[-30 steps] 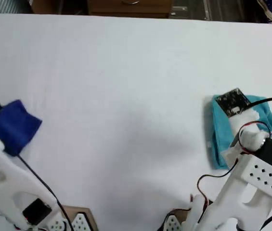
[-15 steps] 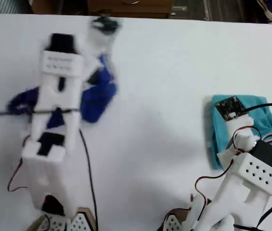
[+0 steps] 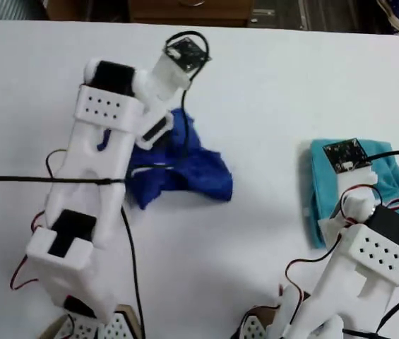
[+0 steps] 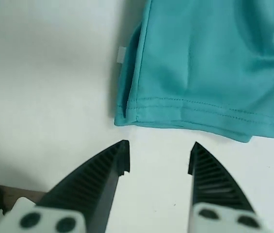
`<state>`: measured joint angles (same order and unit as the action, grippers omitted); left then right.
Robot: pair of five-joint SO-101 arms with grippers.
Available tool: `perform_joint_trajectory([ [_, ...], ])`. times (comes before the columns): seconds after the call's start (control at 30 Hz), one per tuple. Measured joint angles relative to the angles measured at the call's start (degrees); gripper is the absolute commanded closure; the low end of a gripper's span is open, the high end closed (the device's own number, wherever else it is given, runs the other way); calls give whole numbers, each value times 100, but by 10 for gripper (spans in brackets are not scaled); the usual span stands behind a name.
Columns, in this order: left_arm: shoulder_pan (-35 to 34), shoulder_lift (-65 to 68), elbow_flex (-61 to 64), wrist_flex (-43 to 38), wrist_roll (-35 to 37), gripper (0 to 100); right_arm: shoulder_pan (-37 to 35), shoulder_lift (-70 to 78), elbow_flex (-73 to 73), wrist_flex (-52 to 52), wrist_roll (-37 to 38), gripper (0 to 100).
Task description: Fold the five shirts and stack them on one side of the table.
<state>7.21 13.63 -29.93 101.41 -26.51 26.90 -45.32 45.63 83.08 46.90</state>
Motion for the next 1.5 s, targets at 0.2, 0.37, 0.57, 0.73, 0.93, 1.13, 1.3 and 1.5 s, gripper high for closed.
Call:
perform_joint_trajectory([
  [0.2, -422, 0, -132, 0, 0, 714, -686, 0, 0, 0, -35, 795],
  [0.37, -1565, -9, -668, 0, 0, 714, -1521, 0, -229, -97, -396, 795],
  [0.57, -3640, -9, -580, -9, 0, 714, -3130, 721, -1609, -35, -1090, 794],
  [0.73, -4756, -9, -35, -132, 0, 714, -4686, 2602, -3262, 132, -1248, 794],
  [0.93, -5231, -9, 484, -141, 0, 714, -5776, 4659, -5213, 167, -1248, 794],
  [1.13, -5547, -9, 484, -141, 0, 714, -6251, 6189, -6769, 167, -1037, 794],
  [1.3, -5732, -9, 484, -141, 0, 714, -6418, 7341, -7868, 167, -721, 794],
  [1.5, -5732, -9, 484, -141, 0, 714, -6409, 8712, -8905, 167, -378, 797],
])
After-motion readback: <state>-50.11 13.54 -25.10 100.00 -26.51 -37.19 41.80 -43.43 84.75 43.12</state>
